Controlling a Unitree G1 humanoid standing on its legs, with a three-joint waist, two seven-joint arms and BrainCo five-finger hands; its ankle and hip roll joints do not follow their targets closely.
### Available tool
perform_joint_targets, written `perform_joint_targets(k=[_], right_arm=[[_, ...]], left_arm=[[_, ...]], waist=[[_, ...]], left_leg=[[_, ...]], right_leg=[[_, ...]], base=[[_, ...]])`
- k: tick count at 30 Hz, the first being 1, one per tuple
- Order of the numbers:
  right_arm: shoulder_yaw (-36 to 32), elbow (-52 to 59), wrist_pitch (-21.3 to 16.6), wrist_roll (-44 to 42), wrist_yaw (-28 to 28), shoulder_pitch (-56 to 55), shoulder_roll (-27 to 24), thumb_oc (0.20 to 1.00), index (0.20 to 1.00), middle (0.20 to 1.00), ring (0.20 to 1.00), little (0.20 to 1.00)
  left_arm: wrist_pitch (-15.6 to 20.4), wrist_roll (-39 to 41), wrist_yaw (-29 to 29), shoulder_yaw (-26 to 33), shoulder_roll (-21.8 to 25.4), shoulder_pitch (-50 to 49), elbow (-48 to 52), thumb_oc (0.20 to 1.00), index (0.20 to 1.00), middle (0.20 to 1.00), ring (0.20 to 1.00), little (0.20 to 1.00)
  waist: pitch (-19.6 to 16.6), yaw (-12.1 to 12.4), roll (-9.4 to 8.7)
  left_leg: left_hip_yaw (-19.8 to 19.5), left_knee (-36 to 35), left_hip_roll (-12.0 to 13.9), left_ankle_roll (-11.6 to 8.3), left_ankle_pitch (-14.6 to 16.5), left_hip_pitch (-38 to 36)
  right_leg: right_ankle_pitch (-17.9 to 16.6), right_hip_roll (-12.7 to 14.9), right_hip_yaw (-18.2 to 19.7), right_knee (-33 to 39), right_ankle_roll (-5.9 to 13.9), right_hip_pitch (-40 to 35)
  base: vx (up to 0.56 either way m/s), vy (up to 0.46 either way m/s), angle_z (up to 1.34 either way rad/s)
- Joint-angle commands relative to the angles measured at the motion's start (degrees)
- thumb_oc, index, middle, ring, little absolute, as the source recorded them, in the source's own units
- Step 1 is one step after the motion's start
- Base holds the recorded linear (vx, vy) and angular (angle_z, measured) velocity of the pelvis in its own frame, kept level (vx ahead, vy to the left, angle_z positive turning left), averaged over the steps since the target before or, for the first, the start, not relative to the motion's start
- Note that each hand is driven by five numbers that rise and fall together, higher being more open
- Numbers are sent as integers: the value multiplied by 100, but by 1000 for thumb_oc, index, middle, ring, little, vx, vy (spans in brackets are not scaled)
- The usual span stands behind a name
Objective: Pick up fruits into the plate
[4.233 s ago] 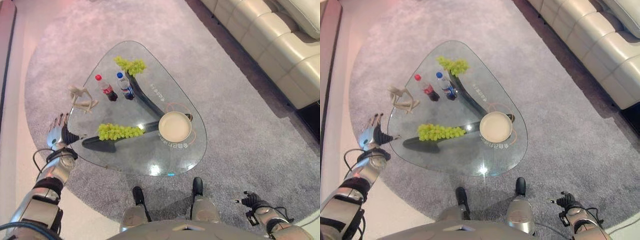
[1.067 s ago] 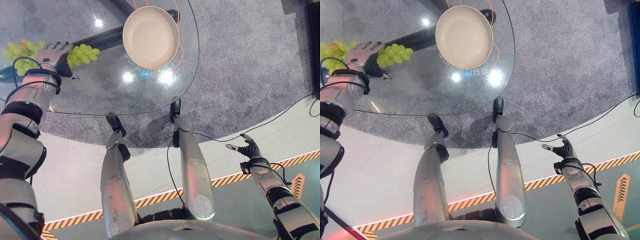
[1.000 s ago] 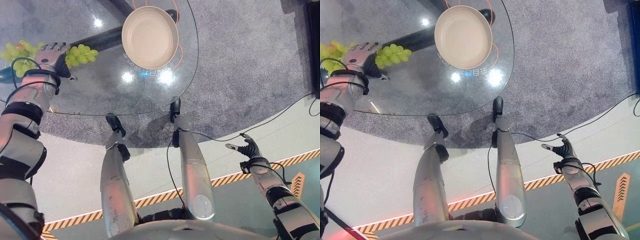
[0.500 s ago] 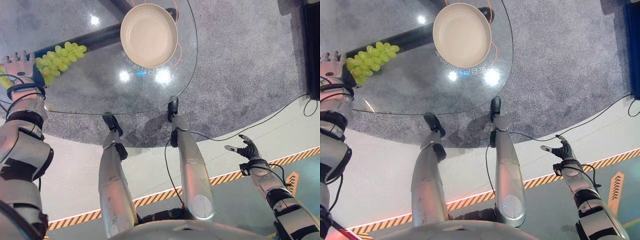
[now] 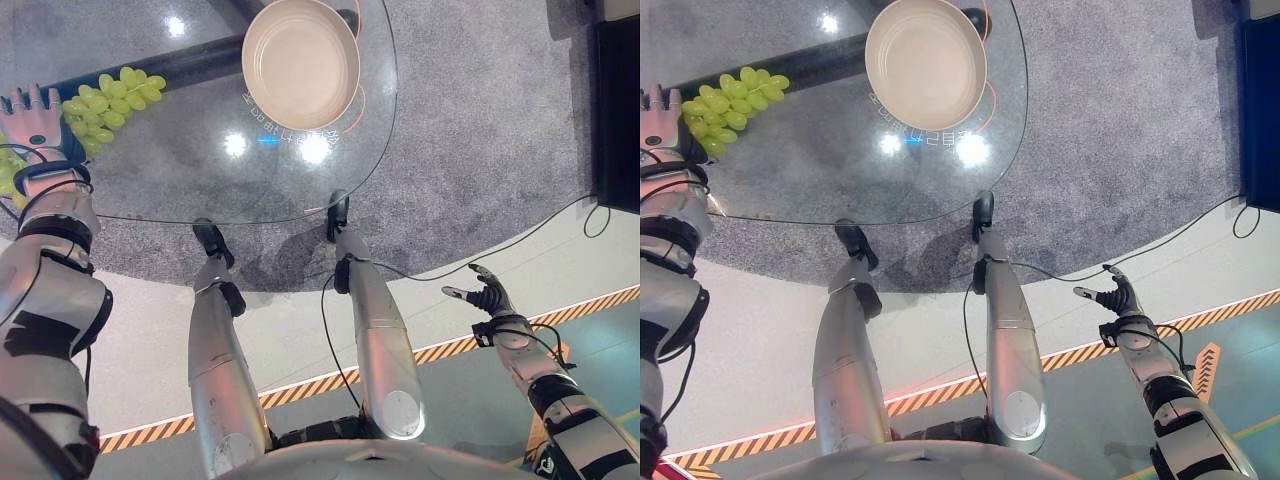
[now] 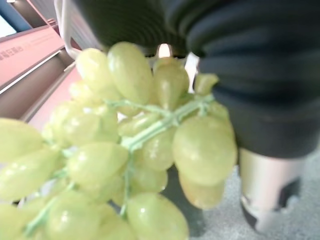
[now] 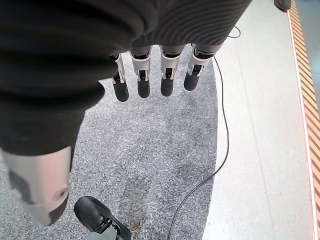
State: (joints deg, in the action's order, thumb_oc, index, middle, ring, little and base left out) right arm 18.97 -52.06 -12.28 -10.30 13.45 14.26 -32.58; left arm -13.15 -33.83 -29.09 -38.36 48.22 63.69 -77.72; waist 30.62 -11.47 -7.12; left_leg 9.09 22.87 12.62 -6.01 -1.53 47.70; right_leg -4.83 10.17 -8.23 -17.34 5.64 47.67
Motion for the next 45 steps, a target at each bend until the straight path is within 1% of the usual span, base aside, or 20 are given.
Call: perform_joint_targets(k=[1, 3, 4, 5, 9, 11, 19, 20, 26, 28, 30, 31, 32, 33, 34, 35, 38, 40, 42, 45], right_arm=[[172, 140, 6, -152, 129, -280, -206, 1000, 1000, 1000, 1000, 1000], [178, 197, 29, -160, 159, -286, -211, 1000, 1000, 1000, 1000, 1000], [174, 268, 66, -159, 177, -302, -216, 1000, 1000, 1000, 1000, 1000], [180, 262, 56, -149, 185, -298, -205, 1000, 1000, 1000, 1000, 1000], [171, 316, 70, -146, 230, -305, -192, 1000, 1000, 1000, 1000, 1000], [174, 316, 69, -154, 233, -301, -206, 1000, 1000, 1000, 1000, 1000], [84, 259, 35, -126, 263, -321, -212, 1000, 1000, 1000, 1000, 1000], [99, 289, 100, -130, 331, -298, -180, 1000, 1000, 1000, 1000, 1000], [149, 416, 275, -131, 442, -250, -130, 1000, 1000, 1000, 1000, 1000], [173, 402, 280, -140, 459, -236, -113, 1000, 1000, 1000, 1000, 1000], [175, 411, 282, -110, 433, -246, -91, 1000, 1000, 1000, 1000, 1000], [175, 414, 280, -104, 427, -247, -91, 1000, 1000, 1000, 1000, 1000], [180, 421, 259, -78, 388, -276, -65, 1000, 1000, 1000, 1000, 1000], [169, 435, 252, -56, 375, -303, -38, 1000, 1000, 1000, 1000, 1000], [150, 477, 252, -32, 373, -294, -13, 1000, 1000, 1000, 1000, 1000], [153, 538, 265, -9, 375, -325, 13, 1000, 1000, 1000, 1000, 1000], [135, 808, 368, 87, 354, -439, 96, 1000, 1000, 1000, 1000, 1000], [121, 937, 390, 120, 319, -523, 166, 1000, 1000, 1000, 1000, 1000], [102, 1022, 362, 120, 270, -585, 224, 1000, 1000, 1000, 1000, 1000], [63, 1295, 322, 242, 196, -722, 337, 1000, 1000, 1000, 1000, 1000]], left_arm=[[2, -3, -96, 110, 156, -10, -334, 1000, 1000, 1000, 1000, 1000], [17, 62, -91, 108, 151, -20, -301, 1000, 1000, 1000, 1000, 1000], [23, 139, -117, 117, 146, -36, -255, 501, 501, 501, 501, 501], [50, 191, -100, 124, 128, -35, -241, 200, 200, 200, 200, 200], [36, 445, -21, 145, 98, -87, -179, 200, 200, 200, 200, 200], [96, 552, 13, 155, 85, -106, -190, 200, 200, 200, 200, 200], [304, 640, 103, 112, -72, -101, -131, 200, 200, 200, 200, 200], [399, 654, 33, 86, -136, -69, -137, 200, 200, 200, 200, 200], [585, 799, -129, 62, -220, -70, -56, 200, 200, 200, 200, 200], [801, 1256, -336, 144, -253, -132, 36, 200, 200, 200, 200, 200], [1000, 1826, -394, 348, -269, -177, 104, 200, 200, 200, 200, 200], [1064, 1962, -428, 371, -270, -183, 114, 200, 200, 200, 200, 200], [1283, 2468, -346, 663, -306, -213, 202, 200, 200, 200, 200, 200], [1486, 2769, -325, 807, -327, -256, 276, 200, 200, 200, 200, 200], [1603, 2966, -269, 943, -351, -262, 358, 200, 200, 200, 200, 200], [1785, 3239, -233, 1047, -388, -313, 450, 200, 200, 200, 200, 200], [2050, 3899, -183, 1347, -518, -505, 888, 200, 200, 200, 200, 200], [2163, 4053, -245, 1517, -601, -659, 1183, 200, 200, 200, 200, 200], [2198, 3995, -313, 1608, -657, -790, 1420, 200, 200, 200, 200, 200], [2220, 3674, -528, 1756, -699, -1088, 1905, 200, 200, 200, 200, 200]], waist=[[-83, -2, -246], [-83, -3, -242], [-83, -6, -243], [-83, -8, -242], [-83, 6, -242], [-83, 10, -233], [-83, 48, -116], [-83, 58, -82], [-83, 79, -48], [-83, 98, -39], [-83, 108, -43], [-83, 108, -43], [-83, 124, -46], [-83, 134, -45], [-83, 125, -55], [-83, 131, -45], [-83, 158, -23], [-83, 184, -8], [-83, 206, 9], [-83, 268, 52]], left_leg=[[123, 278, -470, 24, 555, 108], [127, 268, -469, 23, 553, 107], [134, 253, -468, 22, 549, 100], [144, 218, -464, 24, 541, 79], [139, 166, -473, 17, 516, 61], [148, 139, -476, 12, 504, 26], [157, 47, -523, 1, 424, -63], [162, 52, -548, 12, 421, -64], [164, 69, -557, 19, 419, -75], [179, 65, -552, 17, 415, -114], [183, 60, -534, 11, 419, -149], [183, 60, -532, 11, 420, -151], [186, 58, -531, 15, 435, -209], [187, 47, -531, 11, 441, -258], [249, -35, -549, 62, 237, -193], [253, -56, -555, 62, 238, -245], [267, -147, -584, 56, 231, -425], [273, -218, -594, 52, 232, -553], [289, -288, -607, 53, 229, -682], [329, -442, -615, 58, 217, -1039]], right_leg=[[202, -503, -3, -140, -3, 9], [204, -500, -5, -148, -2, 18], [206, -502, -9, -156, 1, 23], [210, -505, -9, -145, 4, 11], [210, -515, -19, -108, 9, -21], [223, -516, -29, -102, 3, -47], [290, -474, -54, -104, -13, -121], [312, -449, -61, -118, -18, -117], [365, -422, -80, -187, -25, -110], [393, -430, -82, -207, -29, -145], [419, -432, -82, -229, -25, -174], [422, -432, -81, -232, -25, -176], [461, -437, -89, -258, -28, -223], [477, -432, -94, -255, -24, -271], [313, -405, -123, -186, -74, -202], [325, -402, -128, -185, -71, -245], [352, -375, -152, -140, -52, -419], [369, -349, -176, -109, -34, -542], [380, -330, -204, -79, -21, -667], [420, -274, -268, -13, 10, -1002]], base=[[0, 0, 0], [0, 0, 0], [0, 0, 0], [0, 0, 0], [0, 0, 0], [0, 0, 0], [0, 0, 0], [0, 0, 0], [1, 1, 3], [0, 2, 5], [0, 0, 0], [0, 0, 0], [0, 0, 0], [-70, -17, 0], [-76, -9, 0], [-80, -3, 2], [-6, 3, 3], [-4, 1, 2], [0, 0, 0], [-2, 0, 4]])
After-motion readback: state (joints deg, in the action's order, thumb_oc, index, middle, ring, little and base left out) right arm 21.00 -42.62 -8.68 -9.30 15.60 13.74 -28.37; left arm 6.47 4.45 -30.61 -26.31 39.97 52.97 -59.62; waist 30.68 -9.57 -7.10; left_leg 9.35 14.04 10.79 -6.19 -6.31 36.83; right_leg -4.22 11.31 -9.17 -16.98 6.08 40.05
